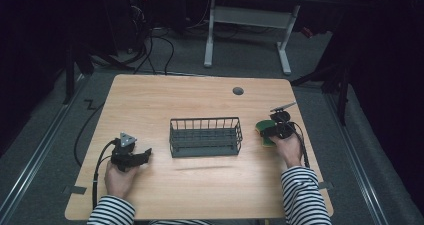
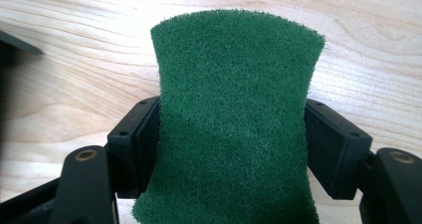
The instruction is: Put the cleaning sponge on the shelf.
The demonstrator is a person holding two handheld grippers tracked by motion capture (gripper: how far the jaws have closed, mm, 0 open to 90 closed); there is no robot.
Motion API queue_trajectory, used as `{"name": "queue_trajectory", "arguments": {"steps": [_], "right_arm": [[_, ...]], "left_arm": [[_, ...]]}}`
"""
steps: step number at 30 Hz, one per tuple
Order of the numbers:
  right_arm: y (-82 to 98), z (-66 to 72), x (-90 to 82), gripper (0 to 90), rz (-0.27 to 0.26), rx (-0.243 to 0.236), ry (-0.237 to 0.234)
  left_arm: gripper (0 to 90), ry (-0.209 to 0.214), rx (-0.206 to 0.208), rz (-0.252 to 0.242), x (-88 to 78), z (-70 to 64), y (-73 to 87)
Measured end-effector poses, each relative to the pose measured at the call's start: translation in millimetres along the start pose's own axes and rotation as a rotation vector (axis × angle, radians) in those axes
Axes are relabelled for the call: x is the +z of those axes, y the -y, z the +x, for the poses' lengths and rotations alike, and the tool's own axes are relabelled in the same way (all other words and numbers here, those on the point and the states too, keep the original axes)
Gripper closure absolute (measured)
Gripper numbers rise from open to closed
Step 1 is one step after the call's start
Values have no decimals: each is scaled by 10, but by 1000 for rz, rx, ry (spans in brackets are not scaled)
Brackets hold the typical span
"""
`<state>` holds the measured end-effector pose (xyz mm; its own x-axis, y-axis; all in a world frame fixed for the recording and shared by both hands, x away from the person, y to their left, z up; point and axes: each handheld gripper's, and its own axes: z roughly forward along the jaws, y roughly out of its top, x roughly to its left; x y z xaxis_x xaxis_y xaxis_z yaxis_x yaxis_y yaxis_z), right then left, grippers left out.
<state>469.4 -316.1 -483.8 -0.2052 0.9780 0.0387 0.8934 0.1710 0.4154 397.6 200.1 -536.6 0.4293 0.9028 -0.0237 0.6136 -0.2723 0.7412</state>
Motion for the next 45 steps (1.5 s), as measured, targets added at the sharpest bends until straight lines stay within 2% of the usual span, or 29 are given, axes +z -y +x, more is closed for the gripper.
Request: {"name": "queue_trajectory", "arguments": {"steps": [11,16,29,40,45], "right_arm": [[44,67,-300,304,-84,-46,-59],[48,76,-342,305,-76,-60,-63],[87,144,-472,311,-97,-98,-92],[72,197,-649,312,-142,-105,-116],[61,284,-753,312,-167,-136,-129]], "left_arm": [[274,-9,3,2,4,-14,-2],[274,-11,1,2,5,-15,-3],[272,-9,1,2,5,-14,-3],[271,-7,-1,1,5,-12,-3],[271,-7,0,3,4,-11,-3]]}}
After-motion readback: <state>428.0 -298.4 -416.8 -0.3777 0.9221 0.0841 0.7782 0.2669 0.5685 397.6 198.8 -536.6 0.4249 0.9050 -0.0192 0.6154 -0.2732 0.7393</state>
